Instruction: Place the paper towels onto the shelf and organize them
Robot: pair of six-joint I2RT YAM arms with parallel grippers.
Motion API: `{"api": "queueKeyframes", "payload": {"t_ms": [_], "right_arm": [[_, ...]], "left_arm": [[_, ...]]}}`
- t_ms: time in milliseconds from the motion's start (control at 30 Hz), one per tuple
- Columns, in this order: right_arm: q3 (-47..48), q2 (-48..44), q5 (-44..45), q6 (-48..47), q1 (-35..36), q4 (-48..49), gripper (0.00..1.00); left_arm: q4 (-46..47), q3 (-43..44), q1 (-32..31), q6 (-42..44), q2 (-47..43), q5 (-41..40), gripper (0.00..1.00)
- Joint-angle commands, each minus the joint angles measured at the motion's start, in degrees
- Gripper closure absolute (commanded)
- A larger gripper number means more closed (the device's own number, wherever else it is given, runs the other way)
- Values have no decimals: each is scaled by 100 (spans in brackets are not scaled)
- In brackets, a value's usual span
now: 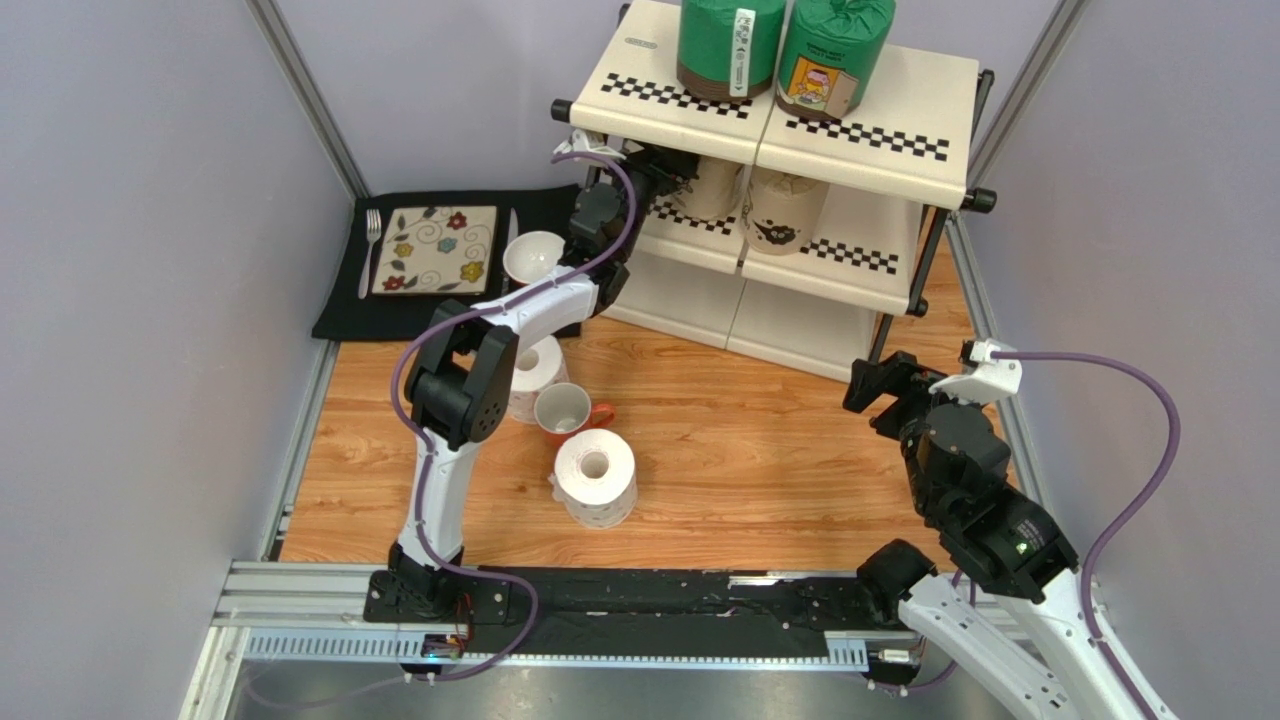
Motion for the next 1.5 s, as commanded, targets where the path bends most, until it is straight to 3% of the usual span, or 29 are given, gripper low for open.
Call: {"api": "queueKeyframes", "payload": {"t_ms": [0, 367, 1067, 1467], "right_arm": [[7, -39, 107, -4, 2, 155, 17], [7, 14, 55, 93, 2, 164, 17], [-19, -22, 81, 102, 2, 94, 17], [16, -118, 37, 163, 2, 23, 16]], "left_arm": [[230, -158, 21, -416, -250, 341, 11], [512, -1108, 4, -346, -882, 429, 13], [608, -704, -84, -496, -733, 763, 12], [775, -1538, -14, -302, -1348, 376, 1]]}}
